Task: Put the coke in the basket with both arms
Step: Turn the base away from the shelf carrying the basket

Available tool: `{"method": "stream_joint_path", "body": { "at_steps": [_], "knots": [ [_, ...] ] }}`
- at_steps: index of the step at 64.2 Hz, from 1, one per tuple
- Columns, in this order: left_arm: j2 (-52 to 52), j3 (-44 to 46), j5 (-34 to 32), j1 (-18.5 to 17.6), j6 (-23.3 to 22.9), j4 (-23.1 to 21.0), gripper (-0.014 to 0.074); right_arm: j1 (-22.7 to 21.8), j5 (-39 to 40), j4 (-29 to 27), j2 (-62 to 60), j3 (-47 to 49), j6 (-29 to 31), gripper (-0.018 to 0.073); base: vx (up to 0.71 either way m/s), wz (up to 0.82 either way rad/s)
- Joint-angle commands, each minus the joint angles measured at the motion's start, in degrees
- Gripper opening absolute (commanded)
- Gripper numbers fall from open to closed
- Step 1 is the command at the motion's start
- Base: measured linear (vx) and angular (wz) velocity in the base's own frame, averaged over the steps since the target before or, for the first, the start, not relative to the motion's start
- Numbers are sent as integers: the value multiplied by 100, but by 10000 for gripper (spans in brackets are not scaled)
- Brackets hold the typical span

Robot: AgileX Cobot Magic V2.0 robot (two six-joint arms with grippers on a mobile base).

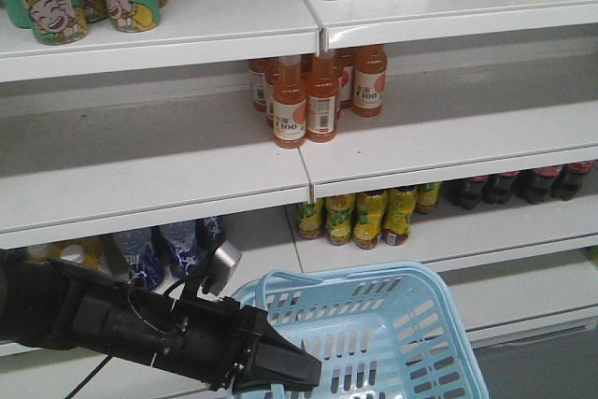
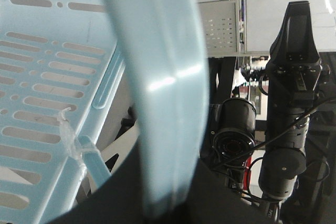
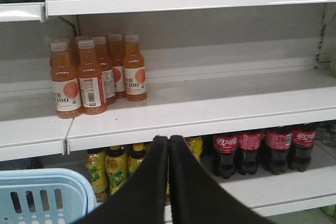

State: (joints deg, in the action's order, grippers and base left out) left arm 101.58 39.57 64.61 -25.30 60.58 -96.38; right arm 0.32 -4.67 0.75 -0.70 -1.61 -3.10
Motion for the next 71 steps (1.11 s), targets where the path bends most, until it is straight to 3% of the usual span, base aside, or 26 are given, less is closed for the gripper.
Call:
{"method": "stream_joint_path", "body": {
  "at_steps": [1,71],
  "knots": [
    [-263,67,530,5,73,-465,-8,-11,401,59,-85,-85,21,-9,2,-28],
    [-263,67,530,5,73,-465,-8,-11,401,59,-85,-85,21,-9,1,-28]
  ]
}}
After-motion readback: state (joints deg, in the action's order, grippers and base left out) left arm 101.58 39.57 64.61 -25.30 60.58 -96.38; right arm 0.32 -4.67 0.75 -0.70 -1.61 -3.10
